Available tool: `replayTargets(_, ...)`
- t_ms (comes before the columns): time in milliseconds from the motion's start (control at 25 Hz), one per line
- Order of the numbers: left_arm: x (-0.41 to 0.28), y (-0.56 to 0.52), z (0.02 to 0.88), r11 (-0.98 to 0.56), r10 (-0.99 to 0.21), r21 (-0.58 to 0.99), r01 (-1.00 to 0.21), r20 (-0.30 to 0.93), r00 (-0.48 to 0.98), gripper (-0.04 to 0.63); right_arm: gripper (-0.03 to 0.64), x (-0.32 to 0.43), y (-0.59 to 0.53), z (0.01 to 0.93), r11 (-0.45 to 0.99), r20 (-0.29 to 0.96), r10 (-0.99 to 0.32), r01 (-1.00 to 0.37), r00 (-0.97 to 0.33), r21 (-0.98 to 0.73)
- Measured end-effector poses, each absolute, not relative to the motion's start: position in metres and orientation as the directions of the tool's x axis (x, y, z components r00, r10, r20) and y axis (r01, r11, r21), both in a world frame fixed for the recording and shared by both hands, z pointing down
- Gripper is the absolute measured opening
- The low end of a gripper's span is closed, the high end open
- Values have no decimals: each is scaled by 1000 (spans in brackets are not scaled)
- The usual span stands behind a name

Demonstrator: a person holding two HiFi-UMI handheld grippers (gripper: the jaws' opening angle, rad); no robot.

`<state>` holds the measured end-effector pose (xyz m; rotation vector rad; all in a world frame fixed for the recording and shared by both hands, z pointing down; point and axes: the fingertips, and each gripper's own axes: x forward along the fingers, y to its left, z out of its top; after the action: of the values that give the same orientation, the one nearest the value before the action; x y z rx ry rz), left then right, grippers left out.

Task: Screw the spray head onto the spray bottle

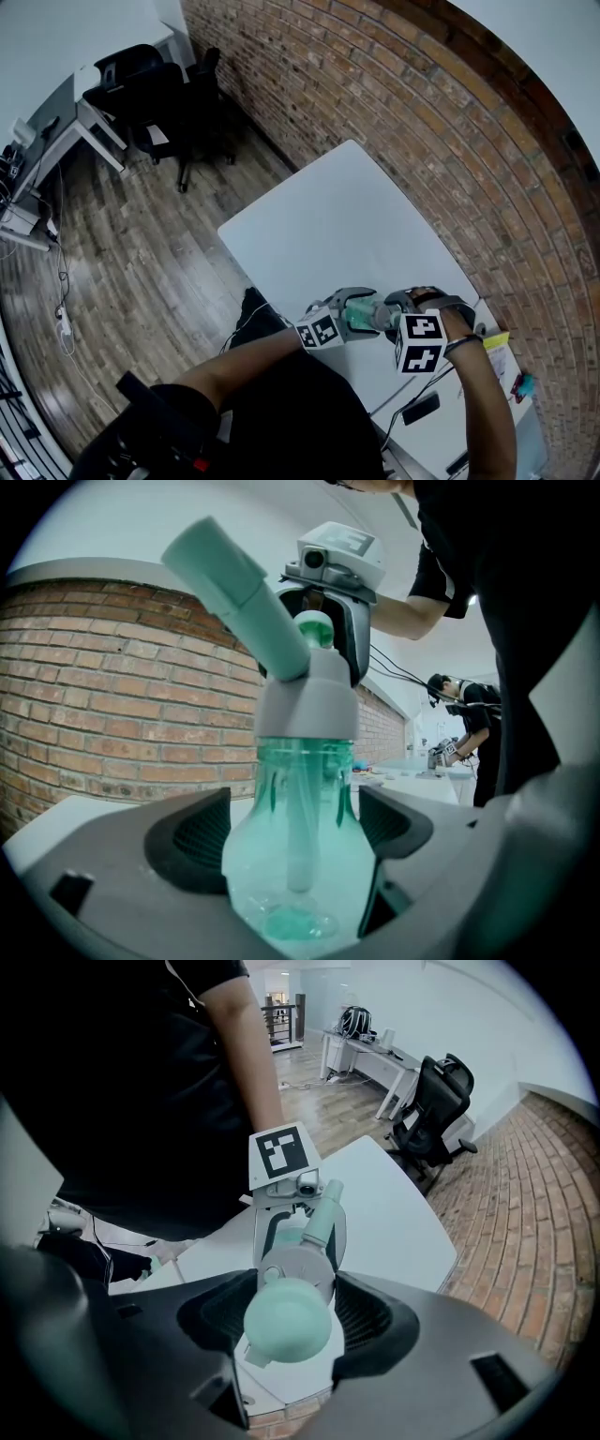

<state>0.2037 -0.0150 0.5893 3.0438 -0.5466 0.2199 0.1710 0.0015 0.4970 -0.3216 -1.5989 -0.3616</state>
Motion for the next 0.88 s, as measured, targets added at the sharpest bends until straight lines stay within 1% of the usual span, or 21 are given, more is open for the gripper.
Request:
replayTargets(160, 203, -15, 590, -935, -347, 17, -353, 147, 926, 417, 259, 171, -2, 501, 891, 998, -38, 450, -44, 54)
replayTargets(440, 202, -15, 588, -935, -349, 13, -354, 142, 926, 417, 259, 170, -1, 503, 901, 1000, -14, 433, -25, 23)
replayTargets(560, 202, -16, 587, -934, -351, 13, -356, 142, 926, 417, 259, 169, -2, 503, 917, 1000, -1, 399, -28, 13)
replayTargets(760, 201, -15, 589, -934, -350, 20, -356, 142, 926, 417, 259, 168, -1, 503, 955, 998, 21, 296, -53, -4)
replayTargets(880, 201, -16, 588, -933, -354, 16, -359, 137, 925, 417, 259, 168, -2, 504, 962, 998, 25, 273, -55, -9)
